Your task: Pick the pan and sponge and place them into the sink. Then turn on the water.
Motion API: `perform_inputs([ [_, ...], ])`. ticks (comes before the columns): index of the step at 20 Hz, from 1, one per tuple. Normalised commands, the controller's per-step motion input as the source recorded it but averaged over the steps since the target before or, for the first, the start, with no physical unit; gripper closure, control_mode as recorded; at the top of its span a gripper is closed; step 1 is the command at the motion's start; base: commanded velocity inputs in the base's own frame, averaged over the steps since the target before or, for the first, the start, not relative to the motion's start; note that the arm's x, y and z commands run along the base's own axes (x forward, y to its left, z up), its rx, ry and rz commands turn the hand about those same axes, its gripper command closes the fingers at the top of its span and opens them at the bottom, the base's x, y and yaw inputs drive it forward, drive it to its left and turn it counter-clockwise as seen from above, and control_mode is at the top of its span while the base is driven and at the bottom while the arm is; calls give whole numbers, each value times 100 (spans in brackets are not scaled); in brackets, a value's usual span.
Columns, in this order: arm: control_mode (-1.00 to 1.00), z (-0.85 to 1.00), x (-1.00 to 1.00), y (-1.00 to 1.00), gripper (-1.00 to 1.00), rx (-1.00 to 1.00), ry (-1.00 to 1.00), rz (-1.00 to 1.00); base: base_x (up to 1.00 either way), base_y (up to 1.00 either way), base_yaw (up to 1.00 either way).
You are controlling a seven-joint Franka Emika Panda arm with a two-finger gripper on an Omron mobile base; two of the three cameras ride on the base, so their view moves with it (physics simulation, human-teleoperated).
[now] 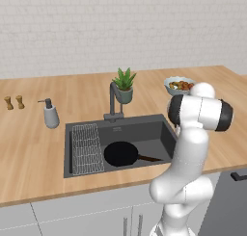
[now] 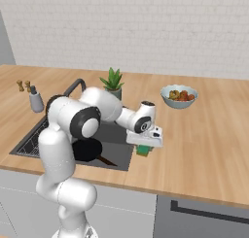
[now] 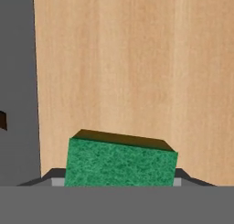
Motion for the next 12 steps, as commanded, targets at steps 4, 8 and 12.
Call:
perform_inputs([
  [4, -100, 21, -15, 100, 100, 1, -16, 2, 0, 0, 0],
  [8, -100, 20, -15, 100, 100, 1, -14, 4, 0, 0, 0],
  [12, -100, 3, -1, 100, 100, 0, -2, 5, 0, 0, 0],
])
